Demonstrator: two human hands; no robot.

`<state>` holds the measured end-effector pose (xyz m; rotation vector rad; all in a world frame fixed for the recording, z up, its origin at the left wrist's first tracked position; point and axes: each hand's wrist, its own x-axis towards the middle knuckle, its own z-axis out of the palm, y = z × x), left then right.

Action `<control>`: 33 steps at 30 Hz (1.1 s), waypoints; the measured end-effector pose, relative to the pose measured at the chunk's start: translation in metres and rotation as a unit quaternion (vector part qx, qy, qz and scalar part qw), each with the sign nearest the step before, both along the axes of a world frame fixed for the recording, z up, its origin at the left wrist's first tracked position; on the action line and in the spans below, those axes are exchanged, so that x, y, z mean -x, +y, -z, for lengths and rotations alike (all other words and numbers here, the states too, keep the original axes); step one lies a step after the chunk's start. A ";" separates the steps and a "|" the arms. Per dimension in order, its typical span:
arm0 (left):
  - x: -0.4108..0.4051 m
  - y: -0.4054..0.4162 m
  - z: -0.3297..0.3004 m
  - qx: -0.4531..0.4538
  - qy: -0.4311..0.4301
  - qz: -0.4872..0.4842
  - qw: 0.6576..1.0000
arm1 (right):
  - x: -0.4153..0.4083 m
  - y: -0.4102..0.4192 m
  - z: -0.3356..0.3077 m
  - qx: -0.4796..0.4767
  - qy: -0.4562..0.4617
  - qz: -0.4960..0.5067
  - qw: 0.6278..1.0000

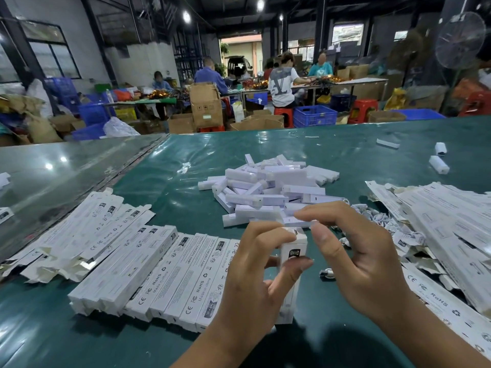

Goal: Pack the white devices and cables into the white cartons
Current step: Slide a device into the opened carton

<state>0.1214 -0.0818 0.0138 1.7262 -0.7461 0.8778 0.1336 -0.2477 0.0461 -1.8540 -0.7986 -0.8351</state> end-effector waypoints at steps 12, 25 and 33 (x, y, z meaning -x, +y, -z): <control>0.001 -0.001 0.006 0.088 0.156 0.059 0.982 | -0.006 -0.003 0.007 0.071 -0.111 -0.023 0.991; -0.012 0.017 0.006 -0.048 0.281 0.015 0.959 | -0.047 -0.035 0.016 -0.112 0.298 0.067 0.946; -0.009 0.011 0.003 0.067 0.278 0.025 0.958 | -0.044 -0.028 0.015 -0.203 0.330 -0.087 0.918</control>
